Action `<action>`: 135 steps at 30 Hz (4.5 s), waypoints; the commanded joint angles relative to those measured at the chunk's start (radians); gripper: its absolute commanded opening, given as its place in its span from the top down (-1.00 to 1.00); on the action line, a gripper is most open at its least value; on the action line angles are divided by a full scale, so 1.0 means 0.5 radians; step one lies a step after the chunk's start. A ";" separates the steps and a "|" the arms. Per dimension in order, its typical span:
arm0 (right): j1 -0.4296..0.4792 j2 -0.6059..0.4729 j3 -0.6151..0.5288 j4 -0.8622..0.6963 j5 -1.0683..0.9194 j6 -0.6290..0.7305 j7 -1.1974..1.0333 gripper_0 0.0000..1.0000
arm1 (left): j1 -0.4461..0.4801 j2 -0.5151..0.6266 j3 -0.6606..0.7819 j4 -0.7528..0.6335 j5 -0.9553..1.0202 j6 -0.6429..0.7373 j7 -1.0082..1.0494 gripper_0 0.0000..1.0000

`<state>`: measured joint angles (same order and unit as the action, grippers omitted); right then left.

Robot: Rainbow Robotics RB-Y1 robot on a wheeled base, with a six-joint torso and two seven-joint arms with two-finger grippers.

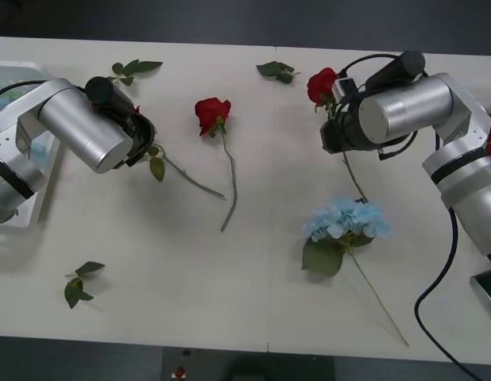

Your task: Put the red flowers into the right box and the blue flowers into the left box

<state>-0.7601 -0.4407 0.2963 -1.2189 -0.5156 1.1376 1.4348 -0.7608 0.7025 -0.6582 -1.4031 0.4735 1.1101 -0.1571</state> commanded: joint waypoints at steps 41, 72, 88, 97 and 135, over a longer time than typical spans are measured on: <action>0.035 -0.604 -1.436 -0.425 0.123 1.090 0.192 1.00 | -0.163 -0.254 -0.371 0.456 -0.603 -0.339 -0.115 -1.00; 0.621 -0.772 -1.559 -0.007 0.111 0.305 0.343 1.00 | -0.163 -0.264 -0.417 0.521 -0.643 -0.339 -0.164 1.00; 0.640 -0.711 -1.449 0.456 0.077 -0.204 0.428 1.00 | -0.163 0.065 -0.239 -0.188 -0.392 -0.119 -0.152 1.00; 0.640 -0.705 -1.430 0.428 0.065 -0.229 0.450 -1.00 | -0.157 0.083 0.052 -0.823 -0.232 0.059 -0.140 1.00; 0.468 -0.705 -1.614 -0.225 -1.368 1.029 1.723 -1.00 | -0.043 -1.086 0.003 -1.115 -1.036 -0.748 -0.128 1.00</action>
<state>-0.4918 -0.7953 -0.4868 -1.3031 -1.1556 1.6236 2.2612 -0.8069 0.1910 -0.6703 -1.9417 -0.0139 0.7697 -0.2543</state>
